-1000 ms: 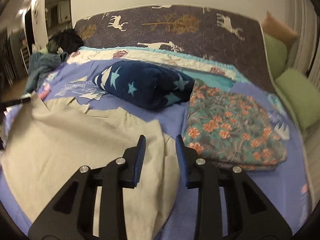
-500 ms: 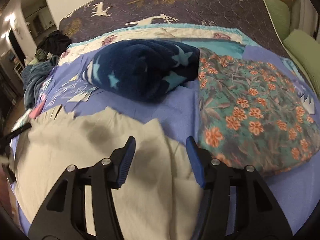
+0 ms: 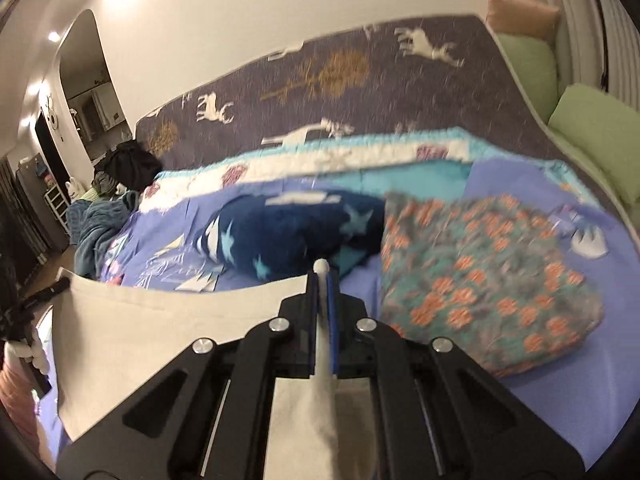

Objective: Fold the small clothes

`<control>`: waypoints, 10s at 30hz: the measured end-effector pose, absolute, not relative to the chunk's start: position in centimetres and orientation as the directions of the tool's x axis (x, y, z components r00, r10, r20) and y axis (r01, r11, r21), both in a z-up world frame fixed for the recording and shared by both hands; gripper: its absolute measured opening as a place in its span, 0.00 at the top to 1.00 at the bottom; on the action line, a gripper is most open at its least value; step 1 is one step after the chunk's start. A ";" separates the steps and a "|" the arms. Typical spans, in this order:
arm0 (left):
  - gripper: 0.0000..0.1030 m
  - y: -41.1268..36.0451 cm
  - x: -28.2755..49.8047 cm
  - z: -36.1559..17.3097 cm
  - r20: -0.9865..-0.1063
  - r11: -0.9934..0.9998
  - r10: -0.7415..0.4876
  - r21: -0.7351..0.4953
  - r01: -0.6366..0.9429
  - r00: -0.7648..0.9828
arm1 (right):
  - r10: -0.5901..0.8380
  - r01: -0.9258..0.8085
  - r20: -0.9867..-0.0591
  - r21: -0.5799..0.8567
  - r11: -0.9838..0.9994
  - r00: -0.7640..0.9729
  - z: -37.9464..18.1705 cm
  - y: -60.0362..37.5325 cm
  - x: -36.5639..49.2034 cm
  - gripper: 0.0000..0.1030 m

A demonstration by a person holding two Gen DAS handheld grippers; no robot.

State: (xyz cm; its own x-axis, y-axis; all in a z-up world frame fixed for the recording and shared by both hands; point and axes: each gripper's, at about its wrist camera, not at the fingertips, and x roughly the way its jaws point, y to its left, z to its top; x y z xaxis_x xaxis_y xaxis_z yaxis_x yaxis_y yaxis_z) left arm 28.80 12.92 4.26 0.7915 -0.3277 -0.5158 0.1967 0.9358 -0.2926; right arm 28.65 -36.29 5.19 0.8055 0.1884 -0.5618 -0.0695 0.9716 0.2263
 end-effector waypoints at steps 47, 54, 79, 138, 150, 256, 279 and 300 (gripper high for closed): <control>0.95 14.2 12.8 -7.9 -0.529 0.656 -0.594 -0.755 -0.016 0.606 | 0.453 0.133 -0.571 0.709 0.692 0.684 -5.3 -36.6 9.8 0.56; 0.97 14.6 11.0 -3.8 -0.455 0.645 -0.600 -0.762 0.061 0.658 | 0.470 0.078 -0.478 0.758 0.648 0.742 -2.2 -36.9 8.5 0.98; 0.39 17.5 8.7 -7.2 -0.535 0.653 -0.547 -0.754 -0.071 0.644 | 0.574 0.076 -0.518 0.781 0.620 0.634 -4.4 -37.9 1.7 0.43; 0.84 -24.5 2.7 -2.5 -0.801 0.660 -0.536 -0.200 0.724 0.267 | 0.605 -0.022 -0.648 0.674 0.739 0.464 -5.3 -44.0 18.0 0.95; 0.89 -19.6 5.5 -4.4 -0.728 0.662 -0.667 -0.478 0.577 0.161 | 0.643 -0.103 -0.459 0.760 0.642 0.613 -2.6 -46.5 16.9 0.98; 0.93 18.9 2.1 -5.0 -0.484 0.715 -0.668 -0.626 0.311 0.565 | 0.006 -0.452 -0.883 -0.234 0.861 0.470 -1.8 9.5 28.5 0.50; 0.82 21.1 2.1 -5.9 -0.607 0.820 -0.550 -0.524 0.232 0.573 | 0.276 -0.451 -0.858 0.058 0.891 0.433 -0.7 6.4 28.3 0.69; 0.53 19.4 2.3 -6.0 -0.656 0.865 -0.491 -0.447 0.229 0.574 | 0.081 0.028 -0.808 0.120 0.992 0.584 -3.0 -27.3 4.2 0.48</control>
